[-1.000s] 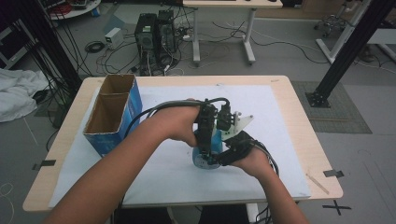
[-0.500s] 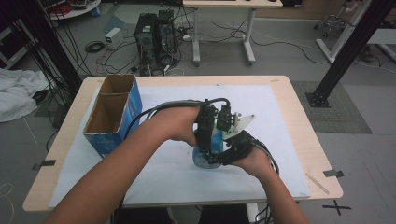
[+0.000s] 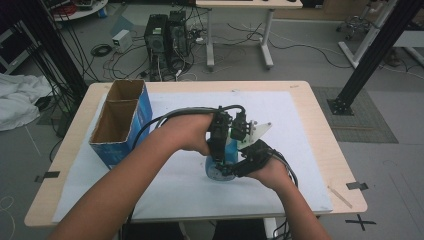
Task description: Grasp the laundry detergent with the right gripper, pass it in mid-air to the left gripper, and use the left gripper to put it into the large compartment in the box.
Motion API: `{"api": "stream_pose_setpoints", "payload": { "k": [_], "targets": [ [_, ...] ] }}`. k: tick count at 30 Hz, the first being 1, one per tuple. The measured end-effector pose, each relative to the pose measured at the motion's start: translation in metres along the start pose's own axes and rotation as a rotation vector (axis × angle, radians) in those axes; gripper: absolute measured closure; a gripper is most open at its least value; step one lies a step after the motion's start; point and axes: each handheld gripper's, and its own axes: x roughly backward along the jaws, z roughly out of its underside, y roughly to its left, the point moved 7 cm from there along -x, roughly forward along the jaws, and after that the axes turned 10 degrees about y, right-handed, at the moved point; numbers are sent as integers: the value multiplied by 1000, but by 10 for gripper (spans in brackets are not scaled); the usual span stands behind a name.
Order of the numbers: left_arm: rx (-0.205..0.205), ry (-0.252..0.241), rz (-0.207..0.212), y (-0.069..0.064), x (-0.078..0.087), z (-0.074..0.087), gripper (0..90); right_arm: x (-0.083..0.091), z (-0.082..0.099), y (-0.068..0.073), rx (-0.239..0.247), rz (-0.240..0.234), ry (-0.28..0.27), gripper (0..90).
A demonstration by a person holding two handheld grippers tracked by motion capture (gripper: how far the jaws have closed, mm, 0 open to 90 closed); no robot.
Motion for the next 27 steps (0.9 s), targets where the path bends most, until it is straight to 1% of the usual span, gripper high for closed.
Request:
{"api": "stream_pose_setpoints", "payload": {
  "k": [2,5,6,9,10,11,13,14,15,16,17,19,23,24,26,27],
  "targets": [
    [4,-1,7,0,-1,1,326,0,0,0,2,3,-2,468],
    [1,1,5,0,-1,1,341,0,-1,0,1,-3,-6,469],
    [6,-1,5,1,-2,1,365,-1,0,-1,20,7,-1,469],
    [9,-3,4,0,-2,1,371,-1,-1,1,-1,-11,-6,469],
    [7,-2,1,1,-2,1,374,-2,-1,-1,15,4,-1,469],
    [9,-2,2,0,-2,1,374,-2,-1,-1,18,4,-1,470],
    [25,11,19,-1,-3,3,379,-2,-1,0,16,-2,-4,471],
    [25,11,19,-1,-3,3,379,-2,-1,0,16,-2,-4,471],
    [13,27,19,-1,-3,4,379,-3,-2,1,16,-7,-2,471],
    [18,28,18,-1,-2,4,379,-4,-3,2,11,-19,-5,471],
    [17,32,12,0,-2,5,379,-4,-3,3,6,-21,-8,471],
    [26,20,12,0,-1,5,382,-4,-4,1,9,-12,-13,471],
    [24,6,2,1,1,5,384,-3,-5,1,6,-13,-22,470],
    [26,6,0,0,1,5,385,-3,-5,1,5,-19,-23,470],
    [23,10,-6,0,1,5,386,-2,-5,1,9,-12,-23,469],
    [28,10,-6,-1,1,4,386,-2,-5,1,10,-11,-22,468]
  ]
}}
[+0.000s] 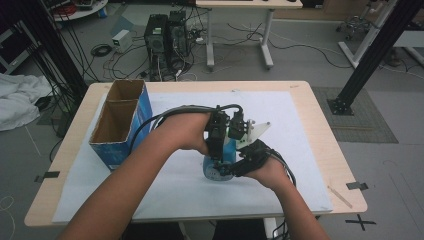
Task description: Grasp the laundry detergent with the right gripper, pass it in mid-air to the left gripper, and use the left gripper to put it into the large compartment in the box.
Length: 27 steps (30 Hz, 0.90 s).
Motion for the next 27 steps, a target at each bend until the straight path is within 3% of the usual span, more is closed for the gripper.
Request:
{"api": "stream_pose_setpoints", "payload": {
  "k": [4,6,7,8,12,13,24,27],
  "targets": [
    [9,5,-3,-1,2,-2,387,1,0,0,10,-4,-2,457],
    [10,13,-6,-2,3,-2,388,2,-2,4,-24,-27,-20,448],
    [8,7,-6,-2,4,-2,388,2,-1,0,2,5,-14,442],
    [11,3,-6,-2,5,-2,388,3,-2,3,-22,-18,-28,431],
    [11,-7,8,-3,8,-2,387,5,-1,-3,-58,-5,-46,313],
    [10,-8,12,-4,9,-2,387,6,-2,-2,-74,-23,-57,316],
    [20,-5,19,-4,13,1,387,20,2,1,-68,0,-62,266],
    [31,-9,14,-3,16,4,387,22,2,3,-72,-18,-55,244]
  ]
}}
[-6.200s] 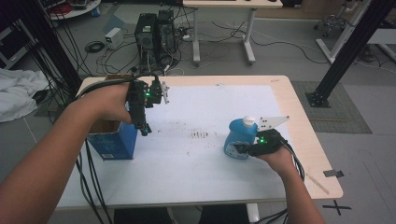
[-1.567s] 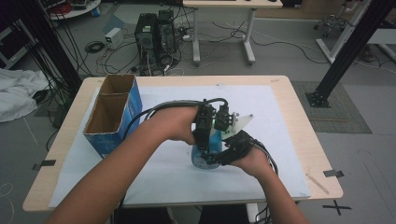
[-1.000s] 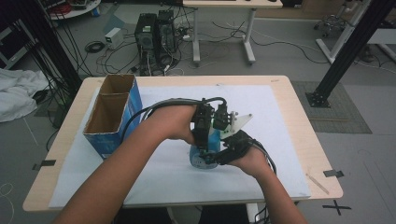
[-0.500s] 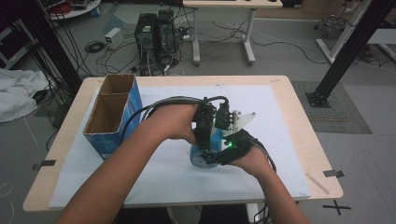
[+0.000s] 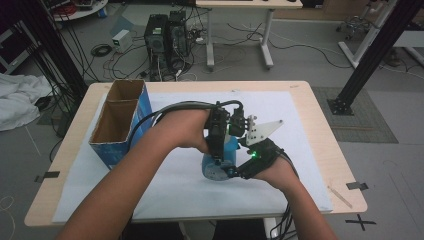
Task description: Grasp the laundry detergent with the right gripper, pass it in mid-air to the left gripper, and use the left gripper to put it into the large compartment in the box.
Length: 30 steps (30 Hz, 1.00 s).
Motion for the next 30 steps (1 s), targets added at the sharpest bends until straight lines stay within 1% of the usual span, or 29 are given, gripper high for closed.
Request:
{"api": "stream_pose_setpoints", "payload": {
  "k": [2,3,6,11,12,13,14,15,16,18,23,27,28,30],
  "targets": [
    [-2,2,-1,1,3,2,387,1,0,1,5,3,13,231],
    [3,1,2,0,4,3,387,1,0,1,7,-3,15,231],
    [7,1,0,1,8,6,386,4,-1,1,11,-5,12,225],
    [27,-6,7,4,13,14,386,10,-2,-2,2,2,5,215],
    [35,-10,8,5,14,16,386,11,-2,-2,3,7,3,204],
    [38,-13,8,5,15,18,386,11,-2,-3,-2,13,4,153],
    [43,-16,11,6,17,21,386,11,-1,-4,-15,19,9,129],
    [43,-16,11,6,17,21,386,11,-1,-4,-15,19,9,129],
    [51,-18,14,8,19,25,386,12,0,-6,-25,33,14,130],
    [61,-18,13,9,21,29,386,12,0,-7,-32,35,17,129],
    [75,-31,9,13,25,40,385,16,-2,-8,-34,41,-17,129],
    [96,-51,5,15,29,49,385,17,-5,-8,-40,39,-42,128],
    [102,-55,6,16,30,51,385,17,-5,-8,-46,38,-43,128],
    [110,-58,6,16,32,56,385,17,-5,-9,-53,38,-26,128]
  ]
}}
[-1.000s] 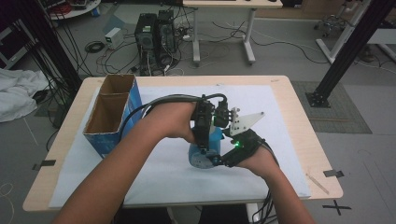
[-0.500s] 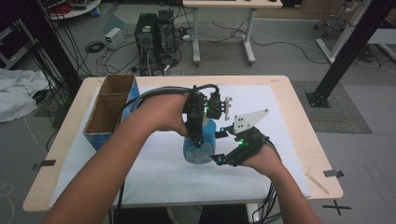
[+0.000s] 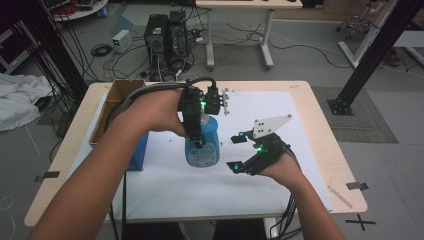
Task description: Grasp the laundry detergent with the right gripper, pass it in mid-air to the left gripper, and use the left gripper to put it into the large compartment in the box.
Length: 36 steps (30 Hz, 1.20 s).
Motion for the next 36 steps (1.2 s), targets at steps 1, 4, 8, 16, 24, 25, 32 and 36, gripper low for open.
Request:
{"api": "stream_pose_setpoints", "payload": {
  "k": [1,4,8,16,24,25,32,36],
  "targets": [
    [4,-1,0,0,1,2,385,0,0,0,-4,-1,12,128],
    [20,-4,0,1,4,9,385,1,1,-2,-15,10,63,128],
    [34,-4,-3,3,7,15,384,2,1,-4,-16,17,105,128],
    [88,-7,0,7,23,39,384,3,5,-6,-17,34,217,128],
    [155,-6,-6,12,45,70,384,5,3,-9,2,51,311,128],
    [165,-6,-4,13,48,75,385,5,3,-9,-1,49,321,128],
    [238,-9,-13,19,69,101,385,8,3,-11,9,52,390,128],
    [283,-26,-17,25,77,116,384,7,2,-11,14,49,415,128]
  ]
}}
